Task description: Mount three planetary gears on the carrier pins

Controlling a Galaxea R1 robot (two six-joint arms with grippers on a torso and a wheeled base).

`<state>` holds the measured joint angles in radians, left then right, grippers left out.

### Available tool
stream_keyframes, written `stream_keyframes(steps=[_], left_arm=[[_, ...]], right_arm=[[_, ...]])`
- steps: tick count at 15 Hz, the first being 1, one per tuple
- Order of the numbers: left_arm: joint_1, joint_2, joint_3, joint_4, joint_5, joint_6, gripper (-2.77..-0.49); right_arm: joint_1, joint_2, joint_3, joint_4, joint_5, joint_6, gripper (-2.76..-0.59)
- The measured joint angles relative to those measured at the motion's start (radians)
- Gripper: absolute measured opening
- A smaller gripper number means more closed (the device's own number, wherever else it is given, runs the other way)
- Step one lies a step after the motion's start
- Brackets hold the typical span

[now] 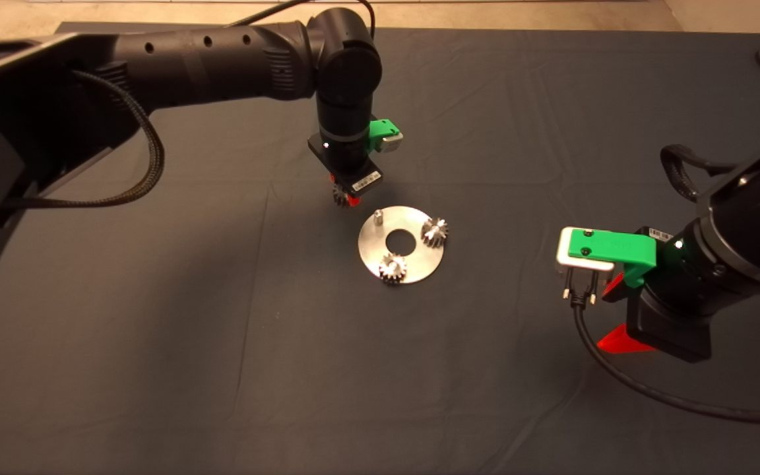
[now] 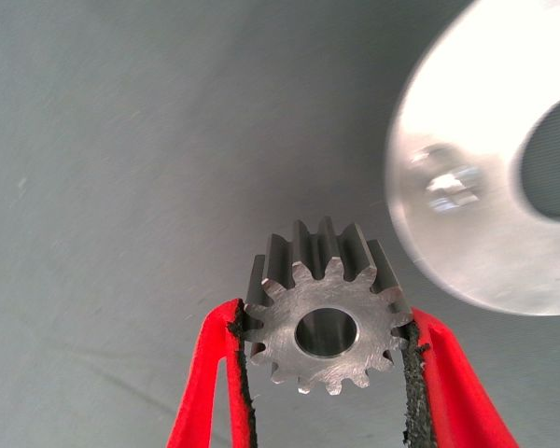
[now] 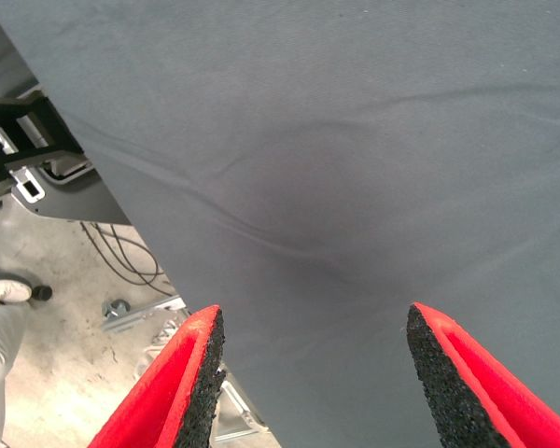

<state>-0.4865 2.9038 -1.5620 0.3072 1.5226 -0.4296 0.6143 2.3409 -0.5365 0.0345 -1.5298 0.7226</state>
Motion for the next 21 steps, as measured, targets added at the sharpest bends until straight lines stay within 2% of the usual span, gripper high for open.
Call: stream_keyframes(steps=[5, 9, 13, 21], left_arm=[[-0.010, 0.027, 0.052, -0.001, -0.002, -0.014, -2.62], [-0.012, 0.030, 0.077, -0.002, -0.001, -0.021, -2.62], [-0.022, 0.031, 0.119, -0.003, 0.000, -0.023, -2.62], [-0.022, 0.031, 0.165, -0.005, 0.000, -0.034, -2.62]], right_arm=[[-0.001, 0.006, 0.006, 0.004, 0.000, 0.000, -1.92], [-0.003, 0.012, 0.007, 0.007, 0.000, 0.000, -1.92], [-0.008, 0.044, 0.003, 0.009, 0.000, 0.000, -1.92], [-0.019, 0.093, -0.007, 0.010, -0.001, 0.000, -1.92]])
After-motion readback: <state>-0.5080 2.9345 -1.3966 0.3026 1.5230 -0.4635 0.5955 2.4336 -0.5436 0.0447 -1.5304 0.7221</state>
